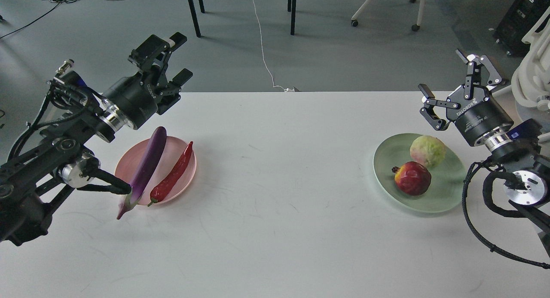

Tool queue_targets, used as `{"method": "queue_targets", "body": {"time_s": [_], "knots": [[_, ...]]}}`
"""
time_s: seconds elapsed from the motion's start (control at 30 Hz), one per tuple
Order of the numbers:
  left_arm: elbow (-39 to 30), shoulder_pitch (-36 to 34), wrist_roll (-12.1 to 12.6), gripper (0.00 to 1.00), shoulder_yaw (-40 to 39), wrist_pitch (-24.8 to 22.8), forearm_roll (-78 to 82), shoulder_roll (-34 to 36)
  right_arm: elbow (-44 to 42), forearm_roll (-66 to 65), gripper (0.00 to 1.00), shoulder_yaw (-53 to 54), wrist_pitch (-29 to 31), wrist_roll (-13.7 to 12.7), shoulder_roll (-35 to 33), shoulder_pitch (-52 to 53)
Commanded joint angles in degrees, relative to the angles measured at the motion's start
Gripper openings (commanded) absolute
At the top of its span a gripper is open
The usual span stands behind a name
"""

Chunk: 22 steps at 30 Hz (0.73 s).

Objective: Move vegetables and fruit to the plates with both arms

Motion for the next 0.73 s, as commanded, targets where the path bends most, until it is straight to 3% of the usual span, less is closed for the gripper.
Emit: {"method": "queue_targets", "body": {"time_s": [0.0, 0.3, 0.7], "knots": [[2.0, 7.0, 2.7, 1.00, -9.2, -0.3, 0.7, -8.3, -0.1, 0.0, 0.98, 0.0, 0.0, 0.0, 1.0, 0.1], [6.7, 12.3, 3.2, 1.00, -14.3, -0.4, 6.6, -17.1, -0.4, -1.9, 0.98, -0.6, -3.4, 0.0, 0.9, -0.7], [6.7, 16.1, 3.0, 1.00, -17.2, -0.6, 6.1, -20.2, -0.3, -2.1, 0.98, -0.1, -3.4, 0.0, 1.5, -0.8]]}}
